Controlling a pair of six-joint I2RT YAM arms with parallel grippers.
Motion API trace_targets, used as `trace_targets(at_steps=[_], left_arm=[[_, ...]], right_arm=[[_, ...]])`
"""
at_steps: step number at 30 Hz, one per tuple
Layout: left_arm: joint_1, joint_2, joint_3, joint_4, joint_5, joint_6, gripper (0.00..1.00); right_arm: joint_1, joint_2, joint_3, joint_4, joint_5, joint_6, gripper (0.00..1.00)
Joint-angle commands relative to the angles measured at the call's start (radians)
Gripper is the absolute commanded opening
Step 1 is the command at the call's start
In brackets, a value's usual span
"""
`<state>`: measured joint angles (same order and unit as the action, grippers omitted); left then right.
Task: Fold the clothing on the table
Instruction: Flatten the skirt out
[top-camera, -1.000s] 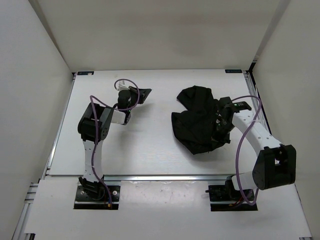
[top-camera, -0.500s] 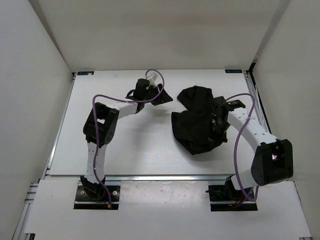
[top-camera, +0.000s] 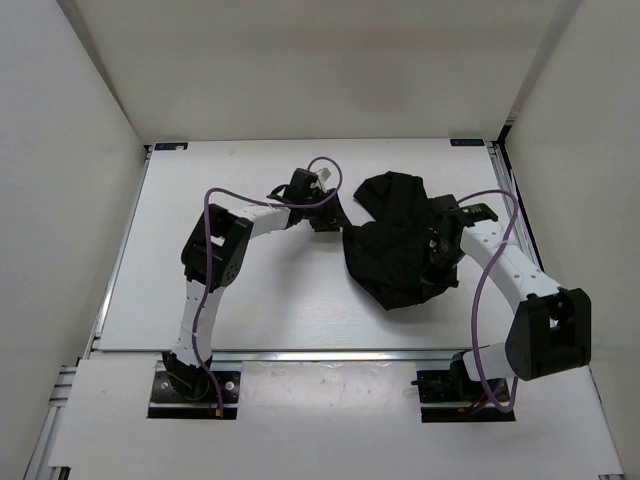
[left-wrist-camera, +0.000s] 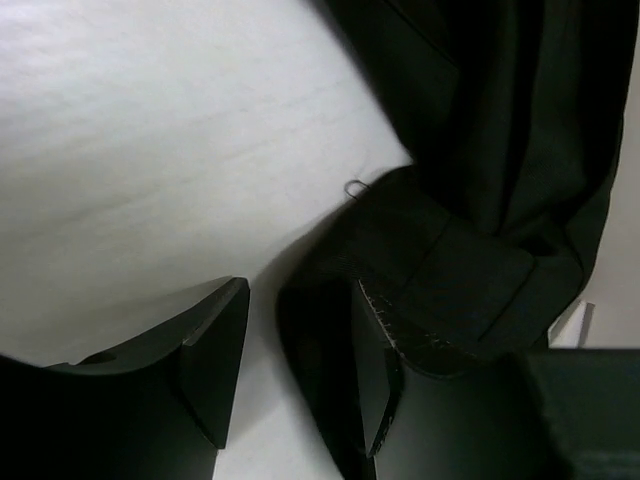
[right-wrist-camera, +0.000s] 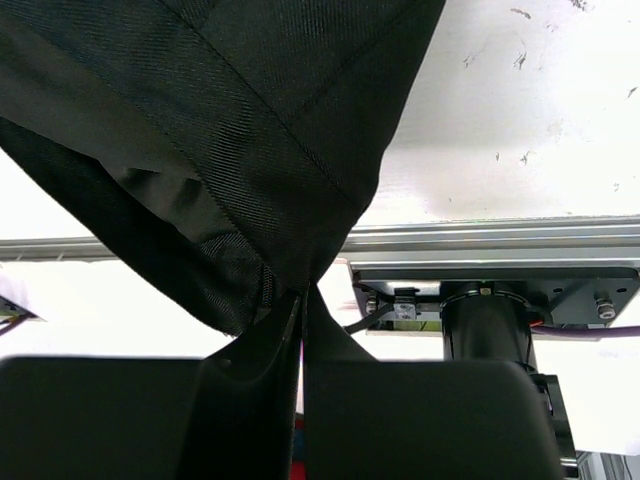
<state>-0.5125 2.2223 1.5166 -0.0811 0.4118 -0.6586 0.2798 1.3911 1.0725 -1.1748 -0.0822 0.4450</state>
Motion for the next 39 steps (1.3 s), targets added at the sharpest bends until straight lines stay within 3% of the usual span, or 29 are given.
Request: trace_targets(at_steps=[1,6,9,11,15,19,23,27,31,33,36,39], left_arm=[[-0.015,-0.001,-0.016,0.033,0.039,-0.071,0.56],[-0.015,0.007,-0.050,0.093,0.076,-0.131,0.51],[-0.029,0.022,-0.027,0.058,0.067,-0.111,0.27],[-0.034,0.019,-0.035,0.059,0.052,-0.114,0.00],[-0.015,-0.062,-0.094,0.182,0.019,-0.156,0.00],[0.078,-0.182,-0.030,0.208,0.062,-0.205,0.00],[0.184,-0.317,0.008,0.282,0.152,-0.292,0.00],[0.275,-0.487,-0.116,0.412,0.238,-0.395,0.00],[0.331,-0.602,-0.246,0.541,0.286,-0.461,0.00],[0.333,-0.642,-0.292,0.552,0.317,-0.438,0.00],[0.301,-0.684,-0.300,0.355,0.274,-0.298,0.00],[0.284,-0.726,-0.363,0.316,0.265,-0.265,0.00]], right_arm=[[-0.002,-0.030,-0.014,-0.006,0.001,0.011,0.00],[-0.008,-0.041,-0.029,-0.002,-0.005,0.005,0.00],[-0.013,-0.049,-0.026,-0.005,0.007,0.002,0.00],[-0.014,-0.049,-0.031,-0.011,0.001,0.006,0.00],[-0.024,-0.047,-0.019,0.018,-0.002,0.000,0.00],[-0.056,0.021,0.033,0.058,0.021,-0.031,0.00],[-0.080,0.149,0.203,0.058,0.186,-0.103,0.01],[-0.062,0.267,0.453,0.017,0.408,-0.123,0.00],[-0.045,0.321,0.617,0.041,0.424,-0.146,0.00],[-0.034,0.345,0.662,0.027,0.447,-0.137,0.00],[0.042,0.330,0.663,0.055,0.421,-0.184,0.00],[0.068,0.295,0.635,0.055,0.452,-0.177,0.00]])
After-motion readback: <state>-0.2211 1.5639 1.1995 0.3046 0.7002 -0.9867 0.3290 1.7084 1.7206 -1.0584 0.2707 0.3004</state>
